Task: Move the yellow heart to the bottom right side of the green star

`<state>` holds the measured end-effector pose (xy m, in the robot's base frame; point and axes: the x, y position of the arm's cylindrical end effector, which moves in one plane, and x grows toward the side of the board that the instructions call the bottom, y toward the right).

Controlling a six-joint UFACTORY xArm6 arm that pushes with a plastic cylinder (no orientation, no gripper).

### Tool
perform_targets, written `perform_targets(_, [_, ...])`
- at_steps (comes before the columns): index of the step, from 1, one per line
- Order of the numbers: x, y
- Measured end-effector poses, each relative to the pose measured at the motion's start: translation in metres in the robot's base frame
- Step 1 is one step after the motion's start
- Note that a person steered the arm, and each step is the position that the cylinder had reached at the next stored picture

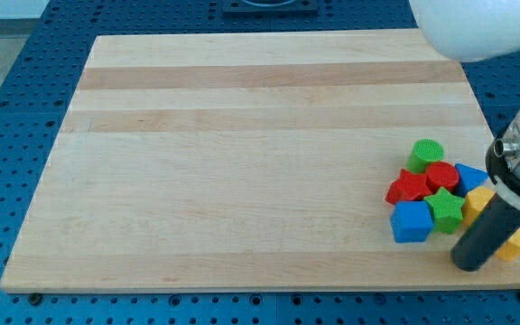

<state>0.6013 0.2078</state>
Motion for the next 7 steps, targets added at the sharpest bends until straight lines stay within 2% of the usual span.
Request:
perform_targets(2, [0.017, 0.015])
perform_targets(4, [0.017, 0.032])
perform_targets(7, [0.011, 0.112])
